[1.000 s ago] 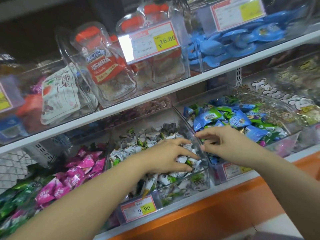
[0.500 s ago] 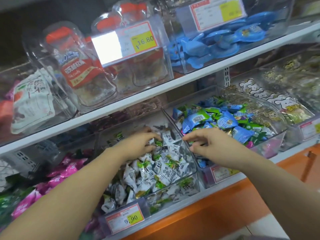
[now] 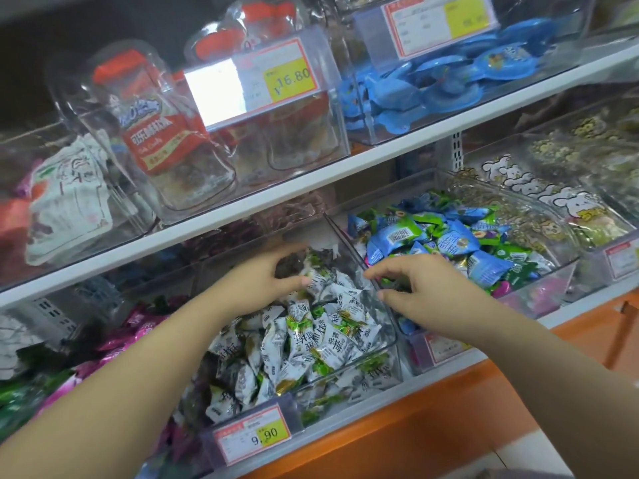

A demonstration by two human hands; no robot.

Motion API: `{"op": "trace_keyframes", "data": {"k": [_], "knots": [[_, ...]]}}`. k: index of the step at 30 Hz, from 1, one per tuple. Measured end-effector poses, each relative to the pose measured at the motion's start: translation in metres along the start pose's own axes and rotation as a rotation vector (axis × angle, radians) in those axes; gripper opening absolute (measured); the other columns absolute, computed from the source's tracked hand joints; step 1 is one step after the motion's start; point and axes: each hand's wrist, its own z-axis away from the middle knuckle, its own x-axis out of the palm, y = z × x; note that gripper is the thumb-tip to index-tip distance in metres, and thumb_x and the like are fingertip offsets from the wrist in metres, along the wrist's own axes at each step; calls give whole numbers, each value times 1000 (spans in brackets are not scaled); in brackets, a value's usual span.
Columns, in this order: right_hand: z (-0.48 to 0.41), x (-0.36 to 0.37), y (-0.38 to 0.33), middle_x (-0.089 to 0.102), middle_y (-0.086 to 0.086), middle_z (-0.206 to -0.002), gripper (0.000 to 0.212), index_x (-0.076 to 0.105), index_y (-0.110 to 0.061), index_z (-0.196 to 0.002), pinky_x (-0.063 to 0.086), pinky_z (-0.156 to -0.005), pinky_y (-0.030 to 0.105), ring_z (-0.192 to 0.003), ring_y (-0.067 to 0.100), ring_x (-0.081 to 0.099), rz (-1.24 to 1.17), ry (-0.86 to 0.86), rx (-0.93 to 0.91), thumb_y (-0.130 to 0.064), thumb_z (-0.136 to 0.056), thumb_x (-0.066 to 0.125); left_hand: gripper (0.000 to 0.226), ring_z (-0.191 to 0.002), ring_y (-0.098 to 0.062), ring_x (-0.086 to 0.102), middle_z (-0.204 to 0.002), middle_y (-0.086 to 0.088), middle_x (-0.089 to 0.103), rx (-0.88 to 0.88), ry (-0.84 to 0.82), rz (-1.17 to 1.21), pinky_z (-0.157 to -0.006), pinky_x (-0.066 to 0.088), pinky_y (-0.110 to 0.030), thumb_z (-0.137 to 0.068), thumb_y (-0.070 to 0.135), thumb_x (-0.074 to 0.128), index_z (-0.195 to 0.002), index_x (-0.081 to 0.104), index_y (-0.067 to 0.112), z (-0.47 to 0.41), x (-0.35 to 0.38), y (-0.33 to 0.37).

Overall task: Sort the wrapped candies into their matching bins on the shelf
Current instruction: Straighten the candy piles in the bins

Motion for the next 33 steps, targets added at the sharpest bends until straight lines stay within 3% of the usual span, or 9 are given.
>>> {"op": "trace_keyframes", "data": {"k": [2,4,9,12,15,21,25,28,33], "knots": [[-1,4,-12,58,-6,-125,28,62,-29,-119,46,-95,25,-102,3,56,42,74,-71,-22,-91,59,50,-126,1,37,-142,19,39,31,10,4,-99,31,-20,-87,48,58,-135,44,41,20,-7,0],[-1,9,-29,52,-12,-133,28,62,-30,-118,32,-109,28,-124,8,43,69,92,-150,-25,-91,60,43,-125,1,39,-139,18,42,30,13,5,-100,30,-19,-87,45,60,-129,50,43,42,-12,-5],[3,40,-66,48,-14,-138,29,60,-35,-120,35,-107,28,-123,8,47,52,-239,-251,-30,-91,59,41,-126,-1,37,-137,17,41,-56,114,26,-104,31,-22,-86,43,60,-127,53,41,97,-9,-28],[1,71,-74,40,-7,-145,31,59,-32,-124,25,-110,30,-134,10,31,186,-411,-316,-32,-93,56,37,-131,-8,36,-139,13,41,-114,211,33,-111,26,-30,-87,42,60,-123,53,44,121,4,-47],[-5,87,-73,31,-5,-149,23,65,-34,-114,26,-111,40,-139,16,19,225,-439,-271,-33,-93,57,37,-134,-12,34,-142,9,41,-148,251,51,-114,23,-35,-87,40,62,-123,54,43,136,16,-60],[-31,91,-71,56,-9,-102,12,70,-24,-97,44,-92,30,-101,11,53,313,-265,-296,-24,-91,60,35,-134,-15,35,-144,15,37,-140,252,-1,-113,21,-51,-89,45,55,-125,54,45,146,23,-70],[-50,94,-72,64,0,-101,13,72,-15,-97,46,-86,30,-94,18,60,326,-50,-277,-19,-90,62,37,-133,-13,36,-147,16,31,-169,261,-115,-116,11,-50,-91,48,49,-128,50,44,147,25,-68],[-64,92,-70,67,9,-100,13,73,-6,-96,39,-82,25,-93,23,60,338,132,-235,-13,-88,63,39,-130,-12,41,-146,18,31,-226,303,-172,-114,0,-54,-90,54,47,-127,50,45,146,22,-67],[-90,80,-59,71,13,-101,16,73,-5,-99,37,-76,23,-95,26,63,446,241,-115,-12,-89,62,44,-131,-11,40,-148,18,28,-286,275,-199,-114,-2,-56,-88,62,43,-129,47,47,145,17,-70]]}}
